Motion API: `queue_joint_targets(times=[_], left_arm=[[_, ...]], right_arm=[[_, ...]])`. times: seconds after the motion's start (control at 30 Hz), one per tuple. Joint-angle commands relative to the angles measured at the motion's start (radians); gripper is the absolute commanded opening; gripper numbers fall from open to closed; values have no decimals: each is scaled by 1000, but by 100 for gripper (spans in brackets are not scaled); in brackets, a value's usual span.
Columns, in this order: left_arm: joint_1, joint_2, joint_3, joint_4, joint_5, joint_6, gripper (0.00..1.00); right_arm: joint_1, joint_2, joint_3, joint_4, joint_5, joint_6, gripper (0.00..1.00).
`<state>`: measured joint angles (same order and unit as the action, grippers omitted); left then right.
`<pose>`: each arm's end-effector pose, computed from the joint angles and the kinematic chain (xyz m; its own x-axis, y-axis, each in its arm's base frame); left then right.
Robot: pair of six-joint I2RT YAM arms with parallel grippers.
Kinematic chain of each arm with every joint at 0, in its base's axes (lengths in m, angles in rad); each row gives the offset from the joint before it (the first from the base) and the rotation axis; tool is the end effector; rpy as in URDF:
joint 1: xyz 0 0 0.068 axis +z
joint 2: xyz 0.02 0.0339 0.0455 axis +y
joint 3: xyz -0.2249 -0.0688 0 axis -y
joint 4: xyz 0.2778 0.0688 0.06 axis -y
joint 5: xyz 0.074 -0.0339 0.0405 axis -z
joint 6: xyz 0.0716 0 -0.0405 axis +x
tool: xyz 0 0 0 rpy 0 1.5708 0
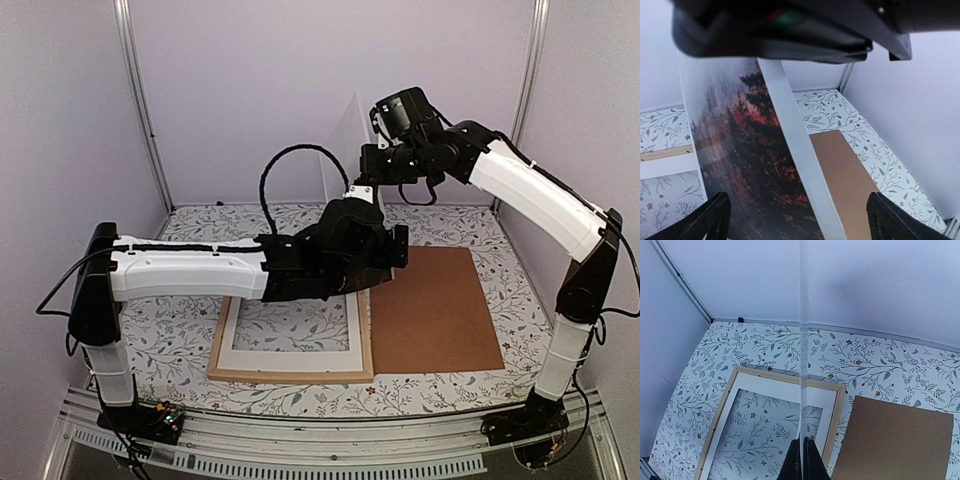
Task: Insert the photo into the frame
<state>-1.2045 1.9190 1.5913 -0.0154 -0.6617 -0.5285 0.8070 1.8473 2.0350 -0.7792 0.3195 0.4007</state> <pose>0.2209 -0.4529 0.2484 -0.3710 -0.1437 -0.9175 0.3964 0.8689 -0.2963 0.3351 0.3174 0.3615 -0.5522 -0.0412 -0.8327 -0.3149 0.9351 0.1625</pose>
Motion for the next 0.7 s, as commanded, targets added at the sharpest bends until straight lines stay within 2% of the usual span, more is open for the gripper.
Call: queue_joint_targets(times=[0.0, 0.07, 0.23, 0.43, 0.57, 0.67], left_arm=[[-4, 12, 16, -2, -132, 93, 94], [-4, 11, 9, 28, -131, 114, 88], [1, 2, -10, 62, -94, 134, 65], [18, -21, -47, 83, -25, 110, 46], [23, -36, -57, 90, -10, 116, 32], [23, -45, -58, 92, -5, 120, 26]], right_arm=[[4, 7, 27, 17, -8, 14, 0], [4, 8, 26, 18, -11, 14, 0], [4, 13, 25, 18, -12, 12, 0], [4, 15, 26, 23, -15, 13, 0], [4, 14, 26, 26, -17, 12, 4], [4, 16, 27, 30, -22, 15, 9]])
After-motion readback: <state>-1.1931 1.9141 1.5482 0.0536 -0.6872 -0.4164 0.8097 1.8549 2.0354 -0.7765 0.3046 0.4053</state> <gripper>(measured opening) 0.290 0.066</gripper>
